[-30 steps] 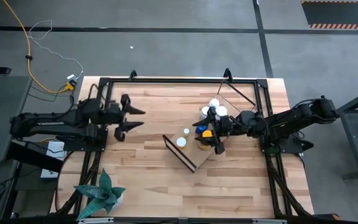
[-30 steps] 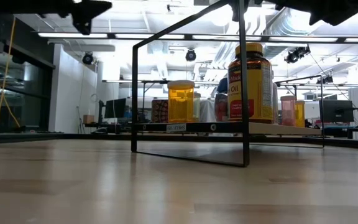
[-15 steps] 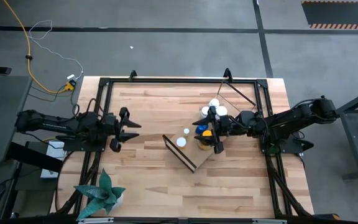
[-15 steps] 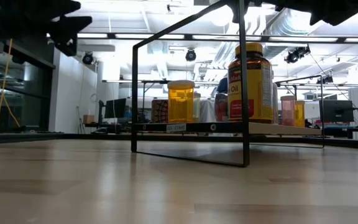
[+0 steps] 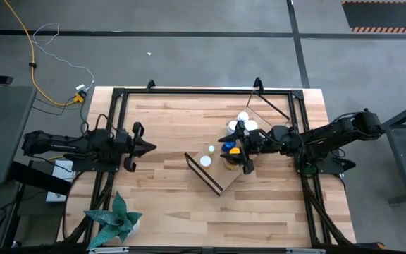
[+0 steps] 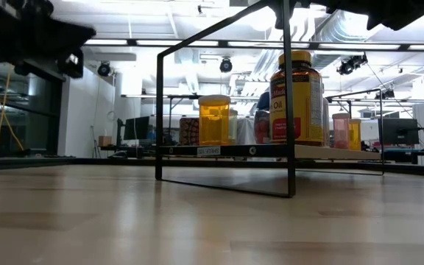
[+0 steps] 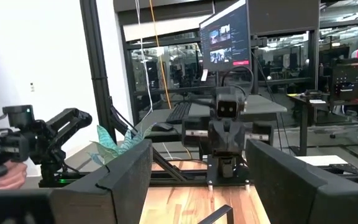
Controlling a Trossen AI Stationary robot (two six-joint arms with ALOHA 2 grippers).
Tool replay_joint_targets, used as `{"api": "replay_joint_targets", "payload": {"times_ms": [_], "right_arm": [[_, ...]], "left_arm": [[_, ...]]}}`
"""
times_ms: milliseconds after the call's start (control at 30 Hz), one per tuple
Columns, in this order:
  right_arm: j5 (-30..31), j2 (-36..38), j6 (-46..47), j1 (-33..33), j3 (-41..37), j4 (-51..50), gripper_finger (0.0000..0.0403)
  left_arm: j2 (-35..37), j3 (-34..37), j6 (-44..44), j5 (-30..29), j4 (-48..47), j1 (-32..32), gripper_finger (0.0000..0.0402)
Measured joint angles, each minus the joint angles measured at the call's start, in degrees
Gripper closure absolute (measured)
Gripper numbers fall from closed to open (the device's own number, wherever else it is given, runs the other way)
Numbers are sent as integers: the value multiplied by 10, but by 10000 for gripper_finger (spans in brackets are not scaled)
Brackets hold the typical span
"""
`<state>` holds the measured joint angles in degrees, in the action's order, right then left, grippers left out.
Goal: Pick and place medicine bottles onto shelf by color
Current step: Return to Home Position
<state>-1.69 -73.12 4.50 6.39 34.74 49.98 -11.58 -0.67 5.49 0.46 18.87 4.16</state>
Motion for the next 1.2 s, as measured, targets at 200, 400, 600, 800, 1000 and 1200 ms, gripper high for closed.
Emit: {"api": "replay_joint_targets", "payload": {"times_ms": [200, 400, 600, 800, 1000, 1200], "right_arm": [[6, 0, 7, 0, 0, 0, 153], [17, 50, 23, 0, 0, -105, 166], [36, 154, 16, 0, 0, -290, 263], [76, 241, 5, 0, 0, -434, 392], [72, 252, 6, 12, 0, -472, 384], [70, 267, -8, 28, -61, -404, 396]], "left_arm": [[3, -1, 4, -11, -35, -1, 401], [3, -1, -1, -11, -47, -1, 401], [3, -1, 0, -11, -54, -1, 397], [2, -1, -1, -11, -54, -1, 396], [2, -1, -1, -11, -54, -1, 396], [2, -1, -1, -11, -54, -1, 396]]}}
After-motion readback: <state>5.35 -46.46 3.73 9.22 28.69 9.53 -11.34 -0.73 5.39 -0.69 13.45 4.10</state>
